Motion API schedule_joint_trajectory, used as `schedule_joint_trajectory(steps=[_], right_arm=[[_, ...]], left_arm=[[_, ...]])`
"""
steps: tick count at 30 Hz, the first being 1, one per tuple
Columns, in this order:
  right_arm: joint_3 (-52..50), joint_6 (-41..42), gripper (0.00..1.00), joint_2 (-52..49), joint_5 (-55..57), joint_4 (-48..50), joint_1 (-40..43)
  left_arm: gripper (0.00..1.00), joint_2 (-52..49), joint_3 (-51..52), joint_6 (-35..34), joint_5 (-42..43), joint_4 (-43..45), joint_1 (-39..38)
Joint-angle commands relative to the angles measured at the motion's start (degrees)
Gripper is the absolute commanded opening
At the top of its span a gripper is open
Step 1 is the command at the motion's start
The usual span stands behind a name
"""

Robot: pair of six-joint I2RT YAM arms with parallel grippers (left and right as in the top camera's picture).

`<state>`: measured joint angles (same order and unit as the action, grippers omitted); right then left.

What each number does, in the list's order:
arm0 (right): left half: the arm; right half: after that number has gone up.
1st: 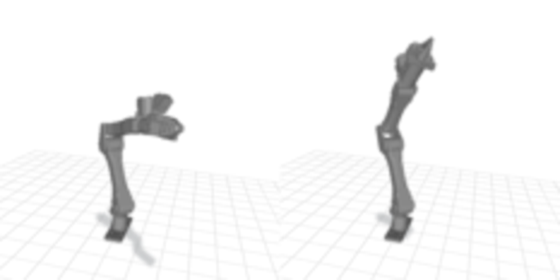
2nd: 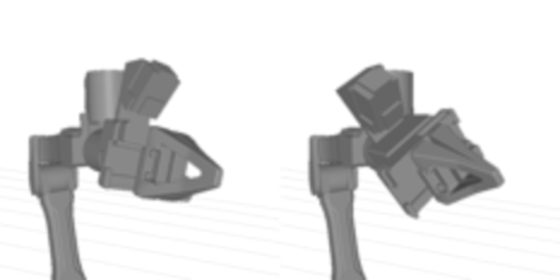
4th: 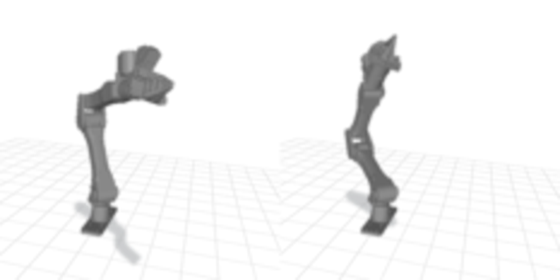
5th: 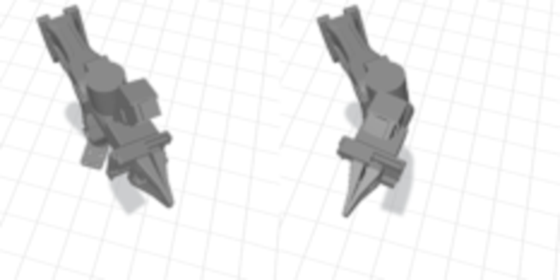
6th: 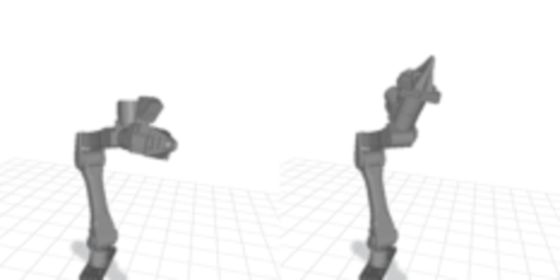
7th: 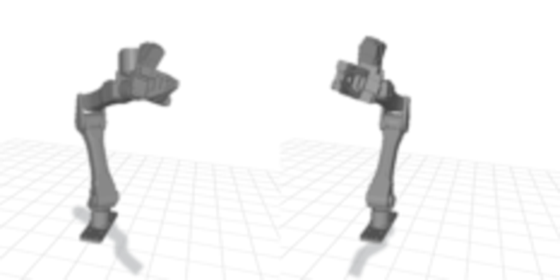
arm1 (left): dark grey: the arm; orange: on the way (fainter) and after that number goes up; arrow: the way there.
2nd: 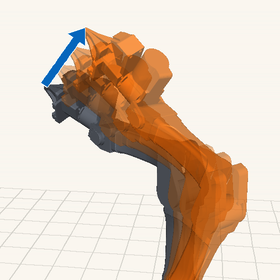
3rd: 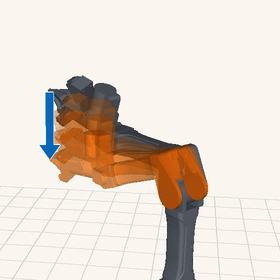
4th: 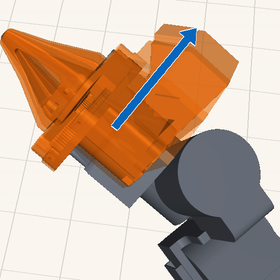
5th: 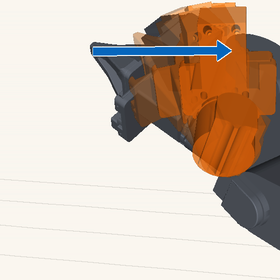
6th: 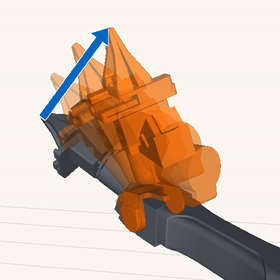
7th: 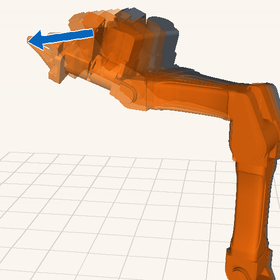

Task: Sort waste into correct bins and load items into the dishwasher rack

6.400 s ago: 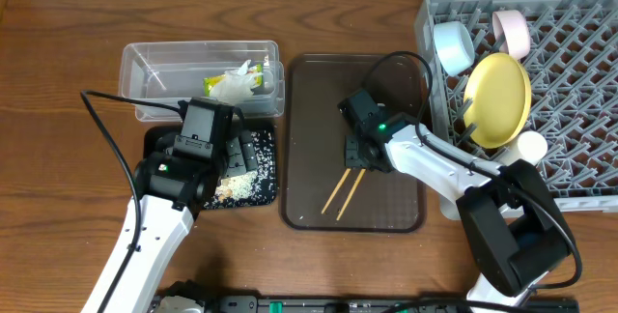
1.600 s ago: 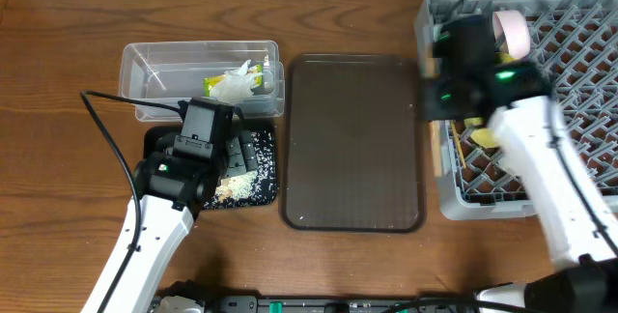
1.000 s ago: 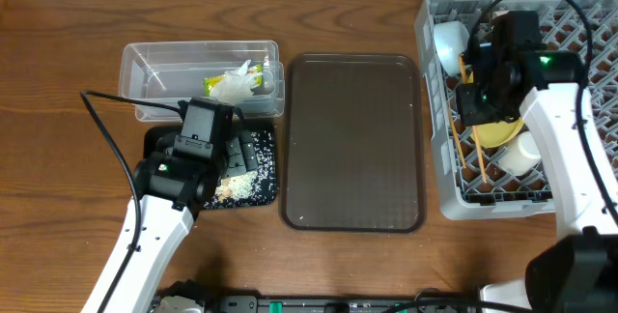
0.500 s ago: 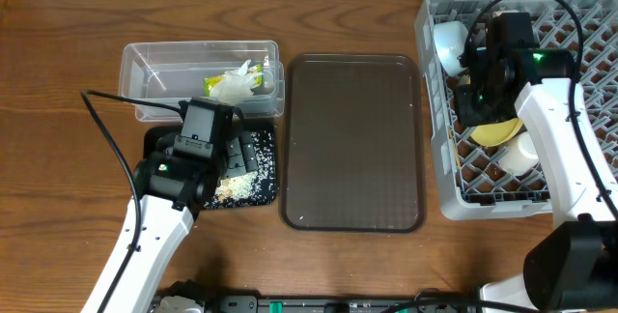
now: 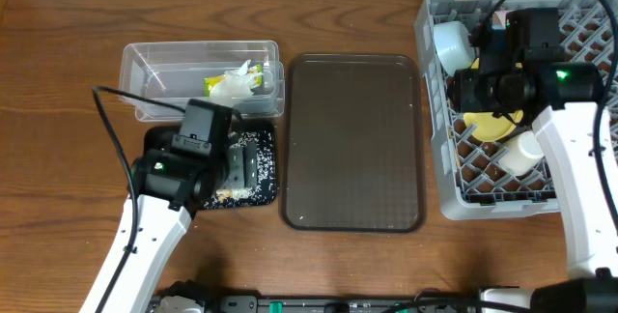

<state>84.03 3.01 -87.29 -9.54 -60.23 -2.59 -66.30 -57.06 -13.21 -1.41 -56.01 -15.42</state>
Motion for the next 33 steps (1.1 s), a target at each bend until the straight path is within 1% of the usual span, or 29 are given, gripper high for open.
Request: schedule_joint_trajectory(steps=[1, 3, 6, 7, 9, 13, 14, 17, 21, 28, 33], right_arm=[[-0.9, 2.8, 0.54, 3.4, -0.9, -1.4, 0.5], [-3.1, 4.3, 0.55, 6.3, 0.0, -0.8, 0.5], [-9.4, 5.7, 0.58, 12.7, 2.3, 2.3, 0.5], [-12.0, 5.7, 0.59, 15.2, 2.2, 3.7, 0.5], [-18.0, 3.8, 0.66, 21.2, 2.2, 6.9, 0.1], [-29.2, 1.2, 0.89, 33.9, 2.5, 11.9, -0.2], [-31.1, 1.2, 0.99, 36.2, 3.0, 12.2, -0.2], [-35.6, 1.2, 0.99, 43.1, 3.5, 11.8, -0.2], [-37.9, 1.2, 0.99, 48.2, 3.5, 8.3, -0.2], [-38.0, 1.2, 0.99, 49.1, 3.5, -0.2, -0.2], [-38.0, 1.2, 0.99, 49.1, 3.5, -2.3, -0.2]], left_arm=[[0.93, 1.5, -1.0, 1.6, 1.4, -2.9, 0.2], [0.93, 4.3, -0.3, 1.6, 2.5, -3.8, 0.2], [0.93, 12.1, 2.7, 0.9, 2.3, -3.0, 0.2], [0.93, 15.1, 3.8, 1.0, 2.3, -2.6, 0.2], [0.93, 22.7, 6.5, 1.2, 2.3, -1.4, 0.2], [0.93, 37.7, 11.0, 1.2, 2.2, 1.7, 0.2], [0.93, 40.2, 11.3, 1.1, 2.2, 2.1, 0.2], [0.93, 46.6, 11.3, 1.1, 2.3, 2.5, 0.2], [0.93, 51.1, 11.3, 1.2, 2.3, 2.2, 0.2], [0.93, 51.5, 11.3, 1.2, 2.3, 2.1, 0.2], [0.93, 51.5, 11.3, 1.1, 2.3, 2.1, 0.2]])
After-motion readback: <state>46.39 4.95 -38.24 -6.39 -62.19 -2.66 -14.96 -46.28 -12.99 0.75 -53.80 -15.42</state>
